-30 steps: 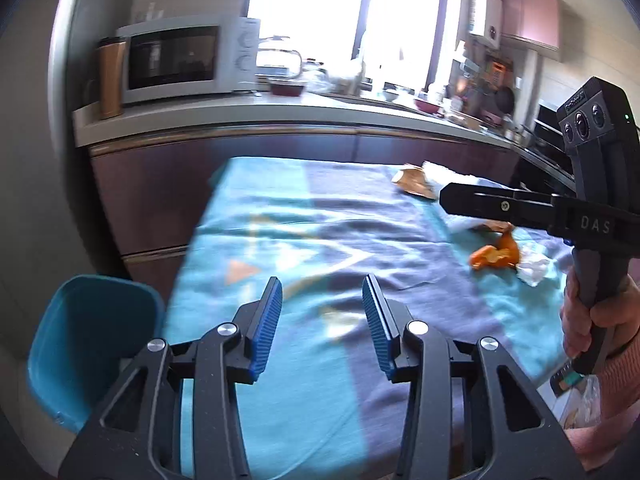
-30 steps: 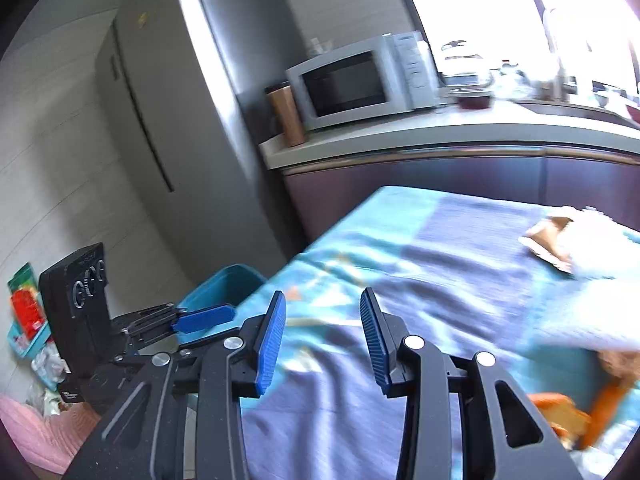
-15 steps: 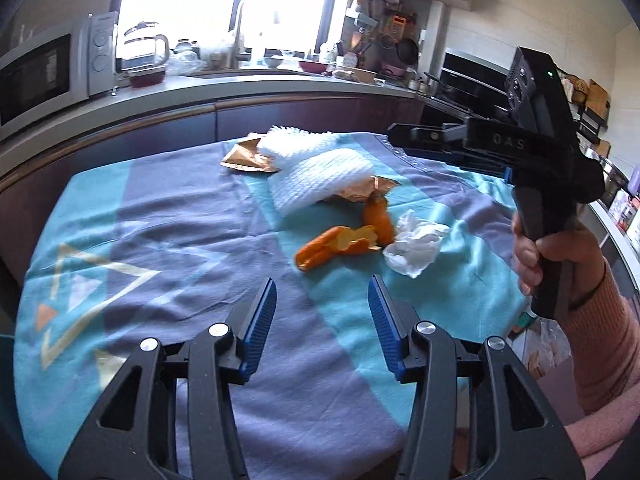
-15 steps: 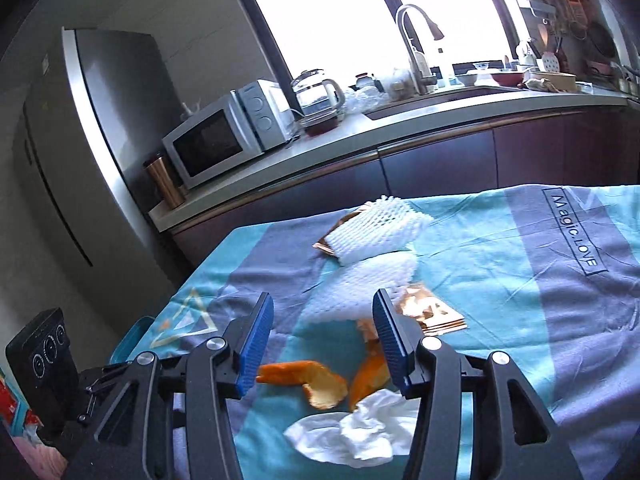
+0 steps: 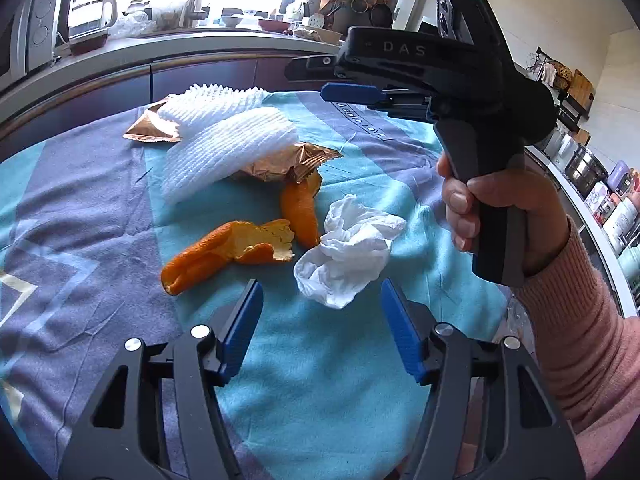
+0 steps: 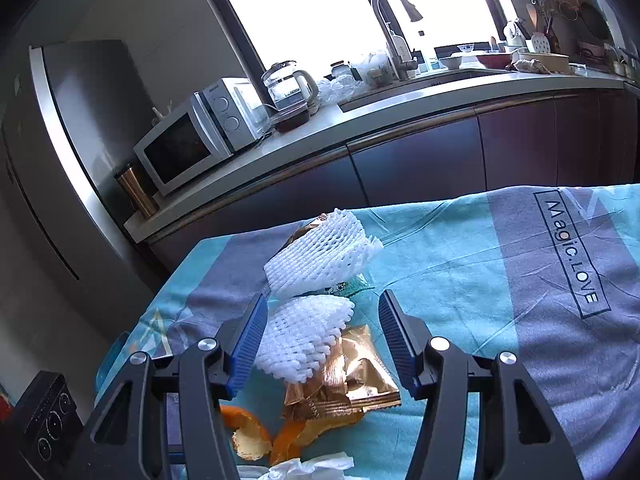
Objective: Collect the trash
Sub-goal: 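Grasp the white foam fruit net with the right tool, then grasp crumpled white tissue with the left tool while the right tool lifts the foam net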
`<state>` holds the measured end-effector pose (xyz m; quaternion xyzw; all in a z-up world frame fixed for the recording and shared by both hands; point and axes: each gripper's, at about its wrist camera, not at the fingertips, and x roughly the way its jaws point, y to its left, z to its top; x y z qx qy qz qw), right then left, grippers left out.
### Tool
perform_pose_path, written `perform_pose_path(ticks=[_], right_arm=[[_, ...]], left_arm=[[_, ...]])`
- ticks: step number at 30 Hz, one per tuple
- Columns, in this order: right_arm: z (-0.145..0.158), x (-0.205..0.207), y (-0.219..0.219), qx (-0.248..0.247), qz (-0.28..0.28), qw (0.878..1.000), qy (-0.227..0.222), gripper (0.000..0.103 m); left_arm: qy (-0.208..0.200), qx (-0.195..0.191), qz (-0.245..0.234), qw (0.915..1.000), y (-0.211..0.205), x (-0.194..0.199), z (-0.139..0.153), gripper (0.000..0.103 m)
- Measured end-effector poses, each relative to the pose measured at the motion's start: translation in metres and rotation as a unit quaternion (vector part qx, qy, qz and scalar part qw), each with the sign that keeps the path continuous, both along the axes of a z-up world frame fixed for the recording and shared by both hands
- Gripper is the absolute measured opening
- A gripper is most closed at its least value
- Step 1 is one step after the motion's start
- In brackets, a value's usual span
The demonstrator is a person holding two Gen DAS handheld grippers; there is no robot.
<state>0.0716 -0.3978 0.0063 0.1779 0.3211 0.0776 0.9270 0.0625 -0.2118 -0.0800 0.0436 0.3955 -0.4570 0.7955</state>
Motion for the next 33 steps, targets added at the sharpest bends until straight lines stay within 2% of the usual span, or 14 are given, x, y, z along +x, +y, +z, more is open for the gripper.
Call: perform_pose_path(ticks=[3, 5, 8, 10, 11, 13, 17, 20, 22, 24, 33], right_arm=[[-0.003, 0.012, -0.001, -0.004, 0.002, 1.000, 0.005, 0.059], [-0.006, 0.022, -0.002, -0.002, 0.002, 1.000, 0.010, 0.062], [-0.011, 0.038, -0.006, 0.008, -0.001, 1.000, 0.023, 0.064], [-0.016, 0.050, -0.008, 0.013, -0.002, 0.999, 0.034, 0.065], [-0.019, 0.056, -0.009, 0.017, -0.001, 0.999, 0.041, 0.065], [-0.027, 0.068, -0.012, 0.026, -0.002, 0.998, 0.058, 0.065], [-0.041, 0.084, -0.013, 0.054, 0.003, 0.995, 0.083, 0.064], [-0.047, 0.089, -0.013, 0.064, 0.003, 0.994, 0.090, 0.042], [-0.048, 0.088, -0.013, 0.074, 0.002, 0.993, 0.087, 0.021], [-0.045, 0.086, -0.012, 0.072, 0.004, 0.994, 0.081, 0.013], [-0.010, 0.059, -0.003, 0.068, 0.013, 0.997, 0.018, 0.009]], left_arm=[[0.018, -0.002, -0.001, 0.9998, -0.008, 0.006, -0.004, 0.061], [0.030, -0.003, -0.003, 0.9995, -0.016, 0.009, -0.007, 0.056], [0.045, 0.005, -0.008, 0.9990, -0.025, 0.011, -0.011, 0.036], [0.058, 0.006, -0.010, 0.9982, -0.027, 0.012, -0.015, 0.016], [0.059, 0.005, -0.009, 0.9982, -0.026, 0.012, -0.016, 0.015], [0.056, 0.002, -0.006, 0.9984, -0.024, 0.011, -0.016, 0.006], [0.054, -0.008, -0.007, 0.9985, -0.019, 0.010, -0.012, 0.004], [0.044, -0.012, -0.010, 0.9989, -0.014, 0.006, -0.008, 0.003], [0.038, -0.015, -0.010, 0.9991, -0.010, 0.004, -0.005, 0.003], [0.032, -0.019, -0.010, 0.9992, -0.004, 0.001, -0.001, 0.003], [0.015, -0.040, 0.013, 0.9990, 0.036, -0.003, 0.017, 0.003]])
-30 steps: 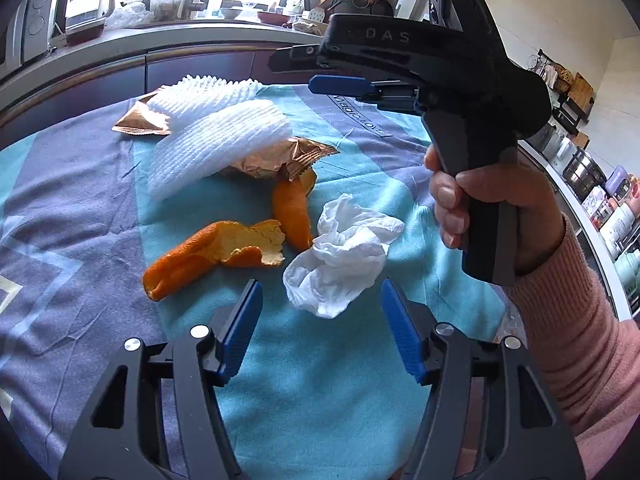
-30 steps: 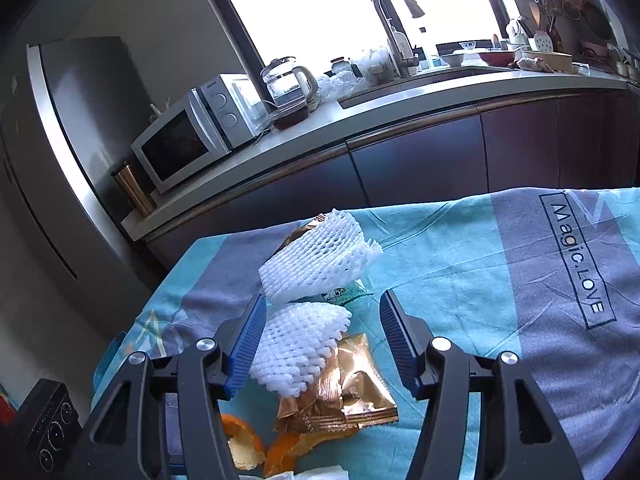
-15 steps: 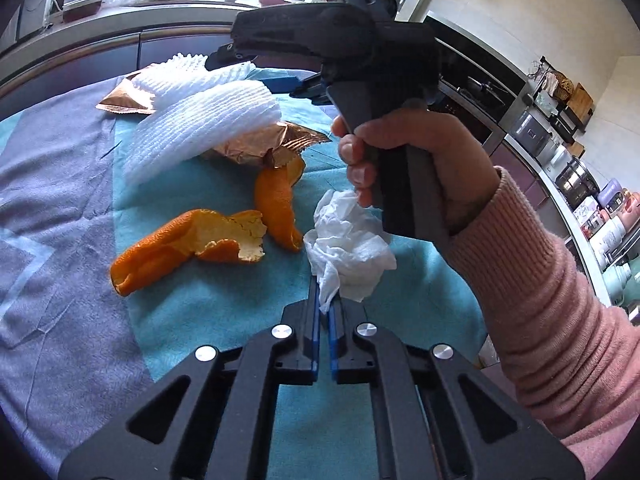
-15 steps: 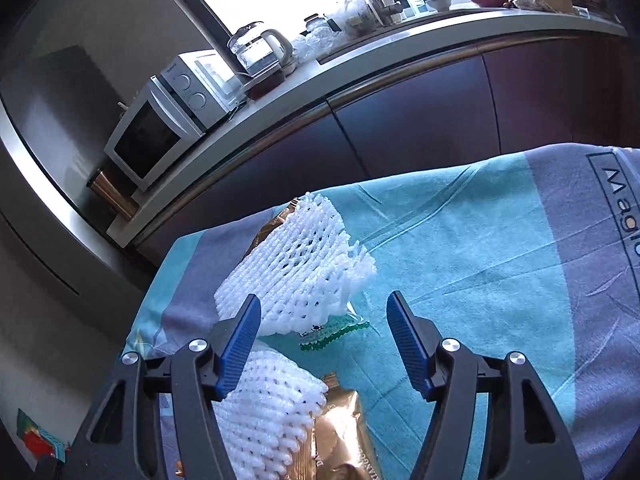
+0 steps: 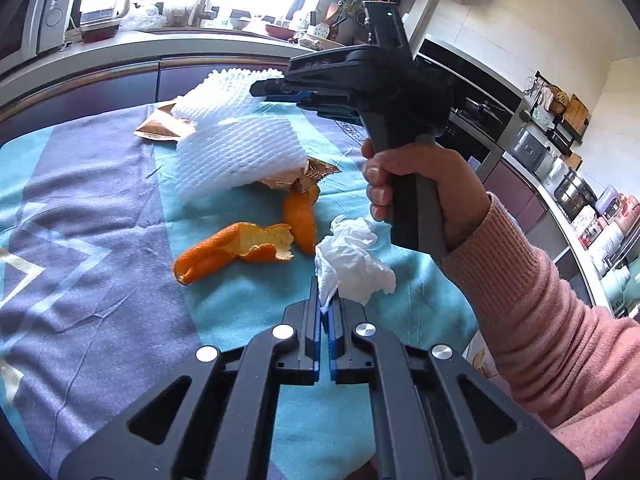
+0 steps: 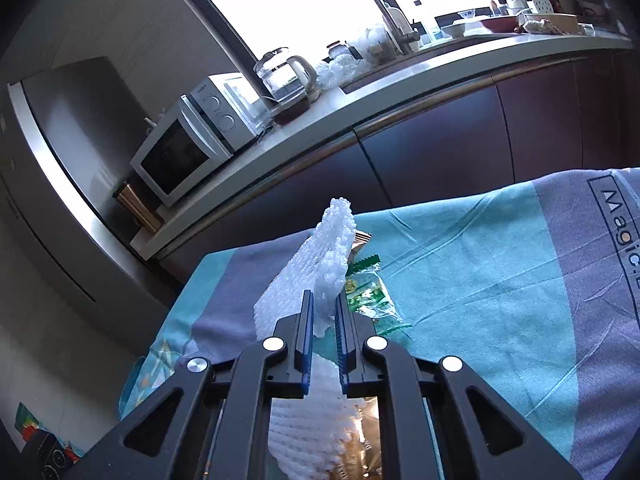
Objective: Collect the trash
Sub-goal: 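Grasp crumpled white tissue with the left tool while the right tool lifts the foam net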
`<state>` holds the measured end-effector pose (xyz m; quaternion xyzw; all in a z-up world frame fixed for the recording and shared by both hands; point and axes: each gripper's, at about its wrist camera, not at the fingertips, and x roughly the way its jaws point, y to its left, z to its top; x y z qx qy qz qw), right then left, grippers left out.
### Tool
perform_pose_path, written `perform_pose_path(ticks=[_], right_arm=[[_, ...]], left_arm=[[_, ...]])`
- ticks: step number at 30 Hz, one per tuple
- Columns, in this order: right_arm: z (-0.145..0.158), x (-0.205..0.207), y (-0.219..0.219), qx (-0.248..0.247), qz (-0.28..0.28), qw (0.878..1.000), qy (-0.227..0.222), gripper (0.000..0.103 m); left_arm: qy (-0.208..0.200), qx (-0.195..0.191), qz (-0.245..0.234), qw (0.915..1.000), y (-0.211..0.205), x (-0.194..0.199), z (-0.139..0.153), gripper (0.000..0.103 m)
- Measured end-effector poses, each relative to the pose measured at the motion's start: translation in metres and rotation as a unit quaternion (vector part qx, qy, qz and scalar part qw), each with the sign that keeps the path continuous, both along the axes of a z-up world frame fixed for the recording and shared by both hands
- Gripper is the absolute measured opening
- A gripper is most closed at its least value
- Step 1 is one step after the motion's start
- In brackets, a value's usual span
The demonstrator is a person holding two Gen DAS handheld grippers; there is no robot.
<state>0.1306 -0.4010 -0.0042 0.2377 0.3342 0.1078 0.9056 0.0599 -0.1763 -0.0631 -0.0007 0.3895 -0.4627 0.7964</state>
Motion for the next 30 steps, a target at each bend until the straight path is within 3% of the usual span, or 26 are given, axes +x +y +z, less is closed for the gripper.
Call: perform_pose_path(ticks=[14, 30], right_arm=[[0.048, -0.043, 0.039, 0.017, 0.039, 0.995, -0.088, 0.009], [0.045, -0.076, 0.111, 0.044, 0.120, 0.987, -0.094, 0.009]], left_arm=[[-0.040, -0.006, 0.065, 0.9971, 0.072, -0.017, 0.029, 0.003], [-0.071, -0.005, 0.172, 0.9825, 0.174, -0.017, 0.049, 0.003]])
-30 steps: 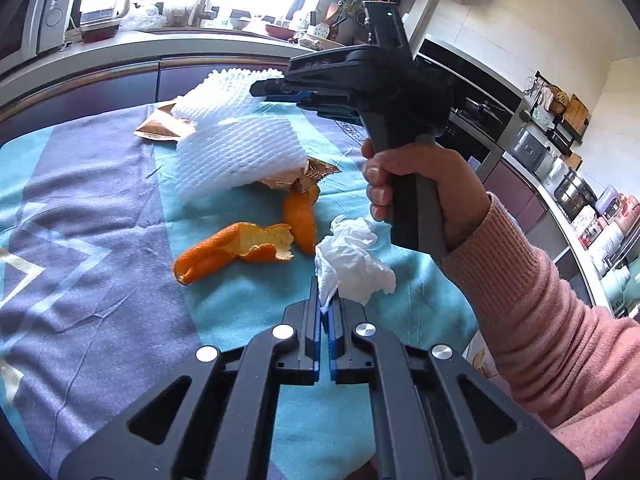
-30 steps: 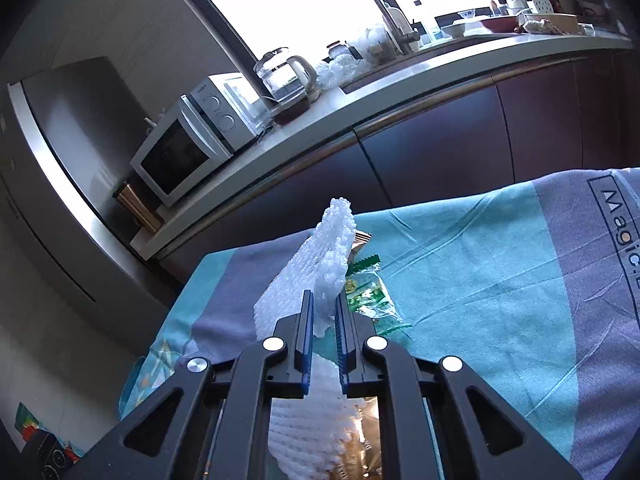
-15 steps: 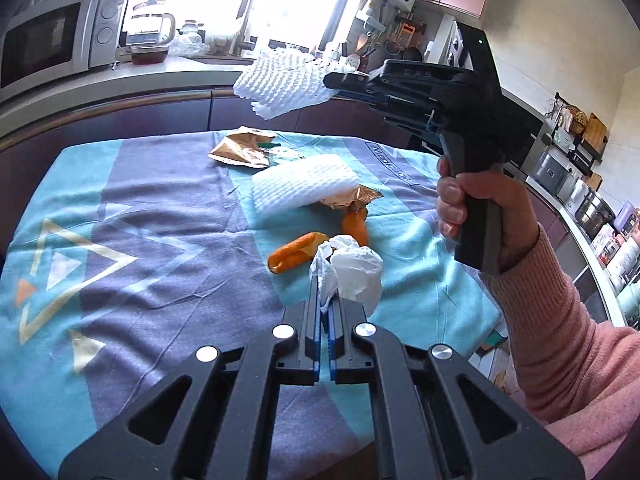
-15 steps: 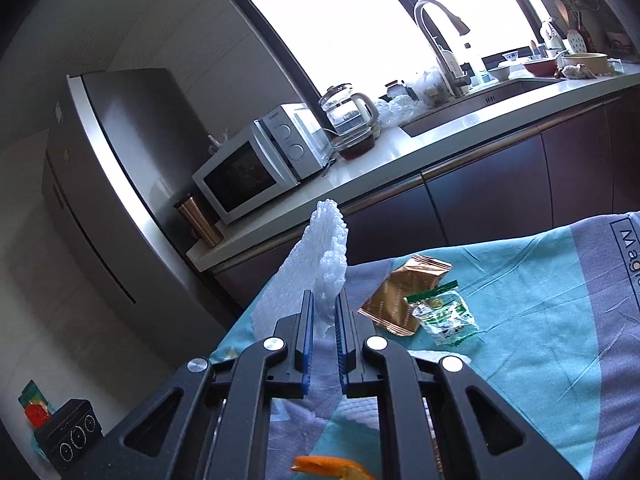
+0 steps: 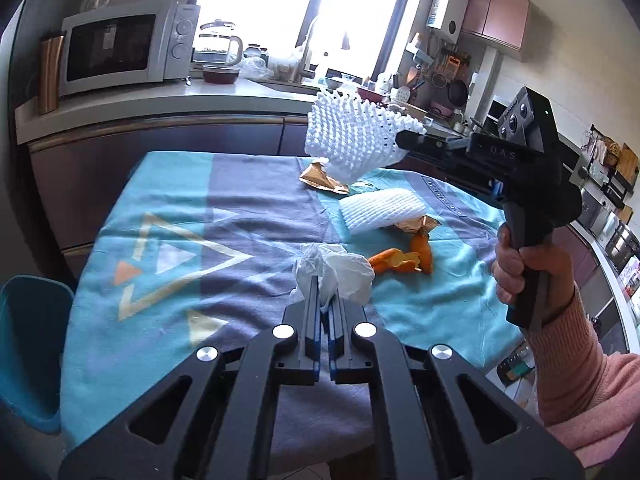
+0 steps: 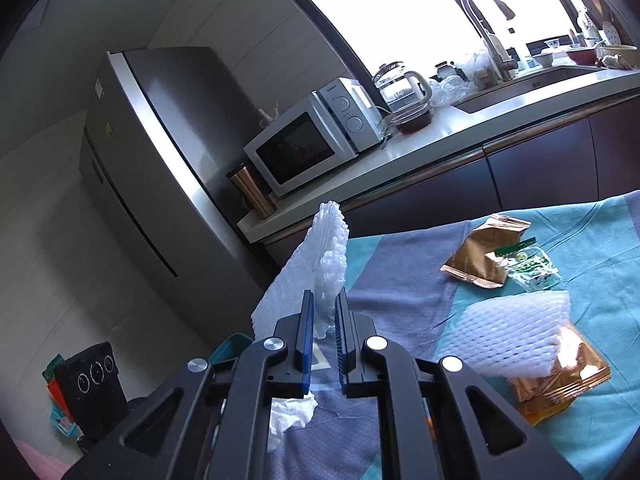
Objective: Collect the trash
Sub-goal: 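Grasp crumpled white tissue with the left tool while the right tool lifts the foam net, then carry tissue and foam net to the teal bin and open both tools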
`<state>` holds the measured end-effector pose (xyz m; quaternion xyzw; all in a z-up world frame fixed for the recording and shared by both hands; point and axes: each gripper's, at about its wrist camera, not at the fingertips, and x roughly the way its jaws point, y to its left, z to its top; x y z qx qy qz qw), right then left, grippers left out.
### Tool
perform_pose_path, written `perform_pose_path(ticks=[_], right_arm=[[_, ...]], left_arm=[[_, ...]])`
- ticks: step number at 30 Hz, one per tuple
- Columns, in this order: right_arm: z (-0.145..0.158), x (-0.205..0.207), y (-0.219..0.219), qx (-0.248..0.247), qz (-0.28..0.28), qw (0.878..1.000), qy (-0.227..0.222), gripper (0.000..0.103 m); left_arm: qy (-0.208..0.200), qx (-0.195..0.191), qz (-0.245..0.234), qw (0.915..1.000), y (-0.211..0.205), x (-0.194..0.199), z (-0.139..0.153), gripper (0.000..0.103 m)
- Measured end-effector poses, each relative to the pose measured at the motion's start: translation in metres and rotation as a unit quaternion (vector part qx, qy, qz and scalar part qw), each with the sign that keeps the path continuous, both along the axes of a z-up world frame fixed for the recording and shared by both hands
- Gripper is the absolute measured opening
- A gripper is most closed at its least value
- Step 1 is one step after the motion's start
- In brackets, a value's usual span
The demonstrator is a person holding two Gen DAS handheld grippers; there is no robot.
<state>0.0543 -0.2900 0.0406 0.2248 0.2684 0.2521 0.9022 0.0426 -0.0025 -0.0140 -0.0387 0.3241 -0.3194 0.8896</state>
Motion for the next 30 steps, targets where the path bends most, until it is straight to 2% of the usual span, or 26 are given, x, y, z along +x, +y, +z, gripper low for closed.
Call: perform_pose_path(ticks=[10, 18, 23, 30], right_arm=[[-0.002, -0.008, 0.044, 0.004, 0.043, 0.999, 0.000, 0.009], [-0.007, -0.005, 0.076, 0.004, 0.075, 0.997, 0.007, 0.009], [-0.009, -0.001, 0.102, -0.001, 0.101, 0.995, 0.012, 0.009], [-0.010, 0.010, 0.143, -0.010, 0.137, 0.990, 0.020, 0.009]], left_arm=[[-0.013, -0.006, 0.071, 0.9974, 0.062, -0.008, 0.012, 0.003], [-0.021, 0.002, 0.113, 0.9934, 0.089, -0.010, 0.016, 0.003], [-0.030, 0.014, 0.136, 0.9902, 0.101, -0.015, 0.019, 0.003], [-0.033, 0.015, 0.181, 0.9828, 0.138, -0.017, 0.019, 0.003]])
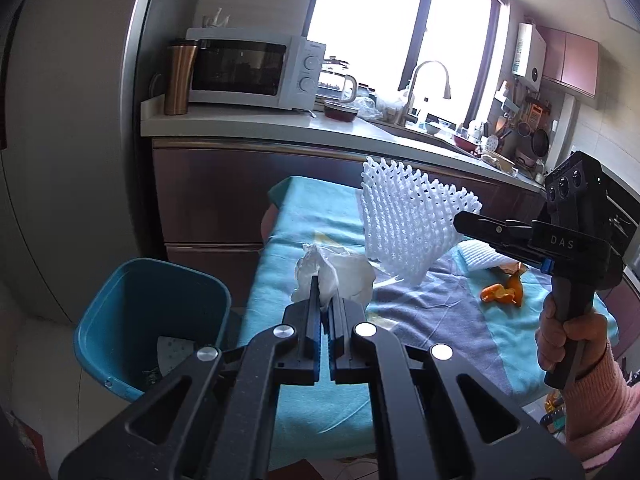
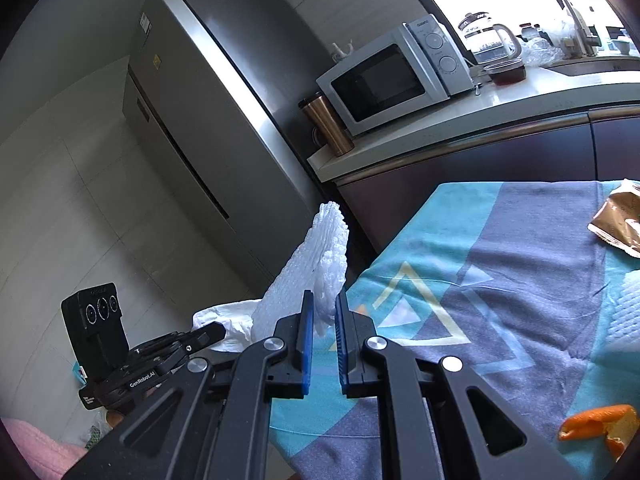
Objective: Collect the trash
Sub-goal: 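Carry tissue and foam net to the teal bin and open both tools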
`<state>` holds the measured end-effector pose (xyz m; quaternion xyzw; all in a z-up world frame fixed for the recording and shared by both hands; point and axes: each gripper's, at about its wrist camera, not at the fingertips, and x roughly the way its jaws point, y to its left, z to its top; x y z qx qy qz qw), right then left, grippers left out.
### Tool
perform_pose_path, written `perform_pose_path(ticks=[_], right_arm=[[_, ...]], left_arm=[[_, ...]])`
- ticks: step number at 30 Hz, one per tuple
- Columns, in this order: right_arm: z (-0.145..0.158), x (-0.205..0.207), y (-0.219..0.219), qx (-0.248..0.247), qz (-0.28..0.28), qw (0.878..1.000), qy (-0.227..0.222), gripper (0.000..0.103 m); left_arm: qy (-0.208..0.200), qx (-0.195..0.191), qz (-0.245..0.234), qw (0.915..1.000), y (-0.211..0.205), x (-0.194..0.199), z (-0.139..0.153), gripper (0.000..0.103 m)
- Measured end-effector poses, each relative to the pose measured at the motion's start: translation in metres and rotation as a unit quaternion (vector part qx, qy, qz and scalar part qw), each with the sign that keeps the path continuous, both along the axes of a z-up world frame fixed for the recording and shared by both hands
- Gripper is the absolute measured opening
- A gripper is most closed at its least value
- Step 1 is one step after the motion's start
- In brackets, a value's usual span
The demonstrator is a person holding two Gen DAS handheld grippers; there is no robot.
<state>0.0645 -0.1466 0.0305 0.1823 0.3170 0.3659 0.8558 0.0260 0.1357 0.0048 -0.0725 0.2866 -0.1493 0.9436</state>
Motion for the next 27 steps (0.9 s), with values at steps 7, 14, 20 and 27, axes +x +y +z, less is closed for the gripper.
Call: perform_pose_path(ticks=[7, 14, 20, 27], right_arm=[[-0.005, 0.016, 0.042, -0.006, 0.036, 0.999, 0.010, 0.009], [-0.017, 0.035, 0.086, -0.025, 0.069, 0.997, 0.027, 0.009], [-0.032, 0.047, 0.124, -0.053, 0.093, 0.993, 0.045, 0.009], [-0.051, 0.059, 0.164, -0.097, 0.114, 0.986, 0.070, 0.010]], left_arm=[[0.006, 0.022, 0.055, 0.9982, 0.041, 0.003, -0.006, 0.003], [0.026, 0.040, 0.103, 0.9935, 0.075, 0.014, -0.023, 0.003], [0.061, 0.042, 0.136, 0.9880, 0.103, 0.029, -0.047, 0.003], [0.095, 0.045, 0.162, 0.9812, 0.124, 0.045, -0.078, 0.003]])
